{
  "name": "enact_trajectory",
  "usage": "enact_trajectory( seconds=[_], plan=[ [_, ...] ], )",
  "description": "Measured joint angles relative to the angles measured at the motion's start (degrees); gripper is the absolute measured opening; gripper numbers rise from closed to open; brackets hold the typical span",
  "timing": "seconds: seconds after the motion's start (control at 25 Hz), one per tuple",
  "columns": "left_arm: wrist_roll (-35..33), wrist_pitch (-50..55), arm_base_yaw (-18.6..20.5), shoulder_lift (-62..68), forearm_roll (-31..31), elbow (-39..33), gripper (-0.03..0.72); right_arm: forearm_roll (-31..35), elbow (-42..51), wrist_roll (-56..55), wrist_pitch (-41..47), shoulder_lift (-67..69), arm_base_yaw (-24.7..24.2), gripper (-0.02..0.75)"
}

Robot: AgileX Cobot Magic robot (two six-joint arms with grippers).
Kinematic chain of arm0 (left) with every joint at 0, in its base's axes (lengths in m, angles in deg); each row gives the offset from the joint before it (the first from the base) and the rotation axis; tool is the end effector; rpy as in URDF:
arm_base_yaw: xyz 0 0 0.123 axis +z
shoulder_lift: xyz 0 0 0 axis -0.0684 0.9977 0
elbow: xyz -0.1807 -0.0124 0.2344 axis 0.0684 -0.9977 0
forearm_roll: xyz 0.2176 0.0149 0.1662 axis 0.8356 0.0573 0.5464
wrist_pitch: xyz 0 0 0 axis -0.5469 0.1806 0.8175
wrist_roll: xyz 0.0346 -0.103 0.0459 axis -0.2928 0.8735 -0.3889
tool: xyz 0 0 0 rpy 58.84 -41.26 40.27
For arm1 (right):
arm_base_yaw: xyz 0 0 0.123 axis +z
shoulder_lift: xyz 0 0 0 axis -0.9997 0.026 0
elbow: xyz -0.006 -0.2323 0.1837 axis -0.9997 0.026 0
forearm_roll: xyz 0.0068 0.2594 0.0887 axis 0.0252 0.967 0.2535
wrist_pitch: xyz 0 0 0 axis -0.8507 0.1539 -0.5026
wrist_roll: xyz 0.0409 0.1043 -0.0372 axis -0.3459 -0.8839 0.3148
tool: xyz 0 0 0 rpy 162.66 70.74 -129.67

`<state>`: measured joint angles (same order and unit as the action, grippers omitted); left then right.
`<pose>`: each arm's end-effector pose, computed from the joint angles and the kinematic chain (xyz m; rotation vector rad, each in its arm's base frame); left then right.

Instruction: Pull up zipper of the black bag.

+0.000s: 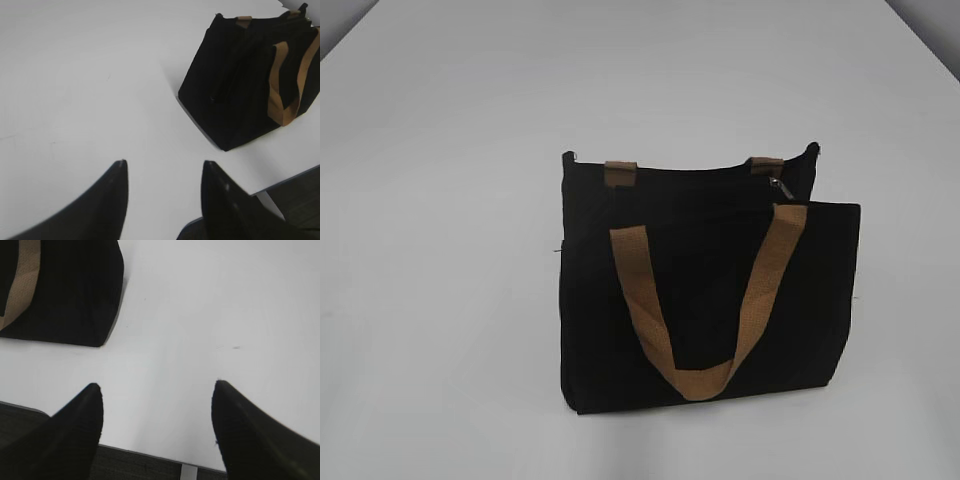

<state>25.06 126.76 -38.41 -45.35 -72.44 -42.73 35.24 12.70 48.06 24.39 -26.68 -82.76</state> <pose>0.0239 -0.0056 0.2852 0.4781 1.9657 -0.3563 0.0369 0.0108 0.2655 -0.3003 2.1437 0.0402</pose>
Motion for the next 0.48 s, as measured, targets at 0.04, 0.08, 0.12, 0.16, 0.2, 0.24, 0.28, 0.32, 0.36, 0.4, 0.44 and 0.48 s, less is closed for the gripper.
enact_trajectory(
  seconds=[0.04,0.08,0.12,0.16,0.2,0.24,0.28,0.32,0.36,0.4,0.44,0.48],
  plan=[
    [0.0,0.0,1.6,0.0,0.0,0.0,0.352,0.0,0.0,0.0,0.0,0.0,-1.0,0.529],
    [0.0,0.0,4.2,0.0,0.0,0.0,0.345,0.0,0.0,0.0,0.0,0.0,-2.2,0.529],
    [0.0,0.0,7.1,0.0,0.0,0.0,0.338,0.0,0.0,0.0,-0.1,-0.2,-4.0,0.529],
    [0.0,0.0,11.2,0.0,0.0,0.0,0.332,0.0,0.0,0.0,0.0,-0.8,-5.6,0.529],
    [0.0,0.0,15.4,0.0,0.0,0.0,0.326,0.0,0.0,0.0,-0.1,-1.8,-6.8,0.529],
    [0.0,0.0,18.9,0.0,0.0,0.0,0.319,0.0,0.0,0.0,-0.1,-2.8,-7.4,0.529],
    [0.0,0.0,22.7,0.0,0.0,0.0,0.312,0.0,0.0,0.0,-0.1,-3.9,-7.8,0.529],
    [0.0,0.0,25.7,0.0,0.0,0.0,0.307,0.1,0.0,0.0,-0.1,-4.3,-7.9,0.529],
    [0.0,0.0,27.8,0.0,0.0,0.0,0.300,0.0,0.0,0.0,0.0,-4.5,-7.9,0.529],
    [0.0,0.0,28.8,0.0,0.0,0.0,0.295,0.1,0.0,0.0,0.0,-4.5,-7.9,0.529],
    [0.0,0.0,29.3,0.0,0.0,0.0,0.289,0.4,0.0,0.0,0.0,-4.5,-7.9,0.529],
    [0.0,0.0,29.3,0.0,0.0,0.0,0.283,0.6,0.0,0.0,-0.1,-4.5,-7.9,0.529]
  ],
)
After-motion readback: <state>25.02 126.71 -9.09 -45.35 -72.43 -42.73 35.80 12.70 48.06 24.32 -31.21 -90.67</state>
